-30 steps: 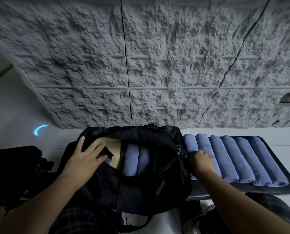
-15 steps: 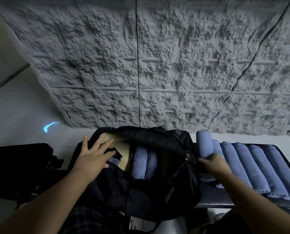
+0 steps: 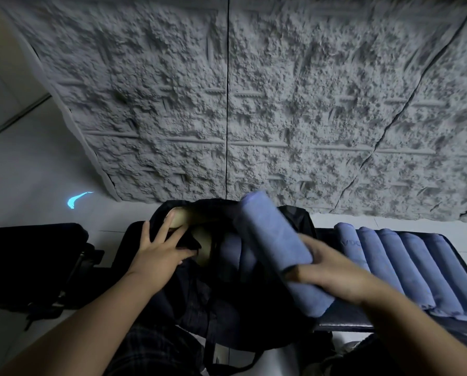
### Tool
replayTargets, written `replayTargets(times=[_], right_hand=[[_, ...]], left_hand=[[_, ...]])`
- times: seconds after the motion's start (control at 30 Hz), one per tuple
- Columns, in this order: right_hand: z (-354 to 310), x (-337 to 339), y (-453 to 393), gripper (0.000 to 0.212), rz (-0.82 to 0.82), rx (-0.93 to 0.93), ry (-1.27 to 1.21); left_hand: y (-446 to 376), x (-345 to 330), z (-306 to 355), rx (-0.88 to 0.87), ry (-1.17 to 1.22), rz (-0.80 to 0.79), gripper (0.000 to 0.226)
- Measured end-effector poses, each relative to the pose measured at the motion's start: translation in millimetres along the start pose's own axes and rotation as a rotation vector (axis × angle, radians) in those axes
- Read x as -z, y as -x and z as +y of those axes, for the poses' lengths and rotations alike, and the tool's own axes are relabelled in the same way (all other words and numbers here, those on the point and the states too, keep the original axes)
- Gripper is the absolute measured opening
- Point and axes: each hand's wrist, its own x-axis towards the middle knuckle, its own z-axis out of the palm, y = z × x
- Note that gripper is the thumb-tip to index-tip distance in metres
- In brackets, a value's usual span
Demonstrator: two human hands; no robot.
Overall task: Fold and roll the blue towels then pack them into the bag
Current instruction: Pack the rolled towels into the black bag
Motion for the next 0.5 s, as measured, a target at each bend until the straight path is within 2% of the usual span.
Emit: replayTargets(times=[0.1, 0.17, 0.3, 0.37, 0.43, 0.5], right_hand=[[12, -32, -8, 0.062, -0.171, -0.110, -0.021], [21, -56, -17, 0.061, -0.208, -0.213, 0.015], [43, -84, -59, 0.067, 0.031, -0.413, -0.192], [43, -87, -86, 0.057, 0.051, -0.524, -0.346], [36, -93, -111, 0.039, -0.053, -0.635, -0.538], [33, -100, -131, 0.024, -0.149, -0.696, -0.588]], left_hand=[[0, 4, 5, 0.030, -0.051, -0.110, 0.036], [0, 6, 5, 0.029, -0.072, -0.139, 0.038], [5, 9, 2, 0.025, -0.049, -0.163, 0.044], [7, 11, 1, 0.029, -0.027, -0.168, 0.048], [7, 11, 0, 0.043, 0.000, -0.177, 0.045], [7, 10, 0, 0.056, 0.028, -0.181, 0.038]])
